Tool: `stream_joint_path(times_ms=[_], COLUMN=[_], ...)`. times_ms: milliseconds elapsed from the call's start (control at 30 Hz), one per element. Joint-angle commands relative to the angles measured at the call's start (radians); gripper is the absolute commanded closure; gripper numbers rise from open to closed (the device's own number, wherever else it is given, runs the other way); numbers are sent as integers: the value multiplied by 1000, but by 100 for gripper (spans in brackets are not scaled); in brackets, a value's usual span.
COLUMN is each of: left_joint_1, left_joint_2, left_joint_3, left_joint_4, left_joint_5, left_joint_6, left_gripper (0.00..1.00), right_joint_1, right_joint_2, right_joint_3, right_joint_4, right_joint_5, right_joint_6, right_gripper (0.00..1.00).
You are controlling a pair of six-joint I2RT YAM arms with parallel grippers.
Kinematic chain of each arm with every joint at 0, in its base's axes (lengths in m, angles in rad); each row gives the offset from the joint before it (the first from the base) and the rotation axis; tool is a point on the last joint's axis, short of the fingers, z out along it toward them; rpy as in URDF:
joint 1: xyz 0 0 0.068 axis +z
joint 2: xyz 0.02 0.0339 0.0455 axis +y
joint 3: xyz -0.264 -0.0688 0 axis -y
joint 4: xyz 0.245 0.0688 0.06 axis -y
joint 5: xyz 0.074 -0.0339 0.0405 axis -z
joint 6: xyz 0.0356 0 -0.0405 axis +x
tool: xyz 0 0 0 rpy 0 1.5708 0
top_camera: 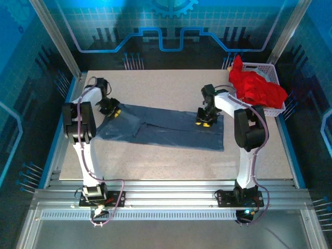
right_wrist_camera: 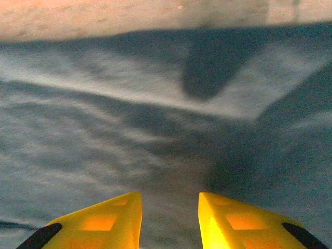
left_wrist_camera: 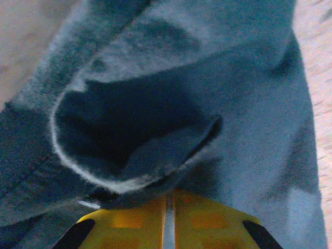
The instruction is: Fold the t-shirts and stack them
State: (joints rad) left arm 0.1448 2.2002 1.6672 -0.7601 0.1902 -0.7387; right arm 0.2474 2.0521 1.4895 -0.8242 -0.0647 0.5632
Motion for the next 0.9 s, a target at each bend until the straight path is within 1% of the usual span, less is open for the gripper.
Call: stream_joint_path(times_ms=[0,33,67,133,200,267,300,367,500,600,667,733,800,867], left_joint_1=[-9,-15,-24,-40,-59,-79,-92,-114,-174,-197,-198,-197,-193,-185], left_joint_2=[130,159,185,191,129,32,-24,-126,-299,-378,-404,-417,-401,-350], left_joint_3=[109,162,221,293,295,248,209,98,-195,-366,-429,-465,-464,-433], left_joint_4=[69,70,72,90,145,173,177,176,242,301,287,282,282,247], left_joint_5=[114,133,150,148,124,73,47,28,18,-29,-74,-101,-107,-103], left_joint_6=[1,11,24,33,12,-16,-38,-123,-336,-507,-591,-643,-646,-634], left_gripper=[82,80,75,67,59,50,49,51,65,75,76,76,76,76], right_joint_1=[-14,-14,-10,0,7,7,6,0,-1,23,42,64,84,92], right_joint_2=[21,17,6,-32,-91,-139,-154,-142,-46,47,103,151,188,217], right_joint_3=[25,23,15,-4,-39,-67,-76,-64,16,124,188,250,301,338], right_joint_4=[-90,-90,-86,-66,-27,15,32,47,65,31,11,-11,-33,-63], right_joint_5=[43,36,27,28,31,34,32,-2,-130,-169,-194,-193,-165,-127], right_joint_6=[4,11,20,36,45,41,29,-3,-83,-128,-134,-133,-129,-108], right_gripper=[65,65,65,65,65,64,64,64,64,64,64,64,64,64])
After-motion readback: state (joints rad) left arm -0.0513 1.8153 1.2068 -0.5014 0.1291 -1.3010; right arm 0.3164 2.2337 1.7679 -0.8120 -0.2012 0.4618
